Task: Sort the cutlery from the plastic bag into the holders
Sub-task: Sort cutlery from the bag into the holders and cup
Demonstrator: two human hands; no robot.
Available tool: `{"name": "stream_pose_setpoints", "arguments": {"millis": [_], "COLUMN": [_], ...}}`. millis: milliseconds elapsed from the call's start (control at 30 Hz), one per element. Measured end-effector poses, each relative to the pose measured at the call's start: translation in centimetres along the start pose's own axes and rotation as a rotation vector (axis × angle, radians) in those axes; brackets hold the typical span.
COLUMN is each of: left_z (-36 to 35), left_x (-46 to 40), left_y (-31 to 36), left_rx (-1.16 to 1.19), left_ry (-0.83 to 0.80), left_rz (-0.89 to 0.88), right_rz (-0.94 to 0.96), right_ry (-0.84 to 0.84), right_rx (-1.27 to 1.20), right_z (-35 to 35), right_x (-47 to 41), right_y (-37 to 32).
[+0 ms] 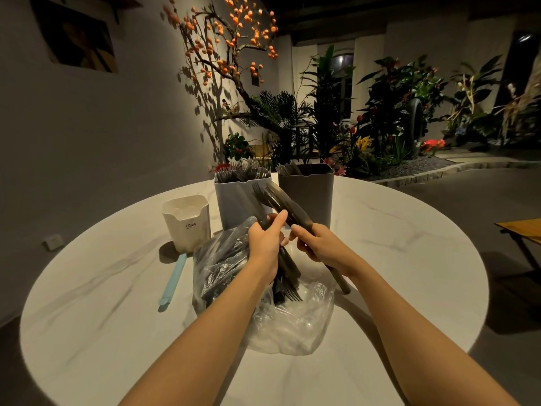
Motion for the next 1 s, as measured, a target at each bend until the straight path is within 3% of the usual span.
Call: {"name": "stream_pose_setpoints", "arguments": {"millis": [200,533,700,1000], "left_z": [0.3,-0.3,-0.2,-0.1], "left_x": [-0.4,0.5,0.5,1.1], "left_y": [-0.5,-0.3,-0.8,-0.4], "left_rx": [0.006,-0.026,-0.032,-0.05], "left_ry": [0.038,0.024,0.05,0.057], "left_rz": [0.011,0.005,0.053,0.045], "right_rz": [-0.003,0.307,0.309,0.194], "right_ry": [-0.06,0.12,0.175,0.123], "right_rx": [-0.035,0.502,0.606,0.298], "right_z": [-0.7,-0.2,-0.5,-0.3], "right_x": [0.3,0.0,0.4,0.8], "right_y": [0.0,-1.0,-1.2,-1.2]}}
Point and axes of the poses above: each hand's wrist, its own x-axis away from the middle knuckle, its own z-axis out of the back of the hand, y = z × x, the point moved 9 cm from there along -x, towards the middle knuckle, and after that the axes turned 12 degrees about y, right-handed, at the moved point
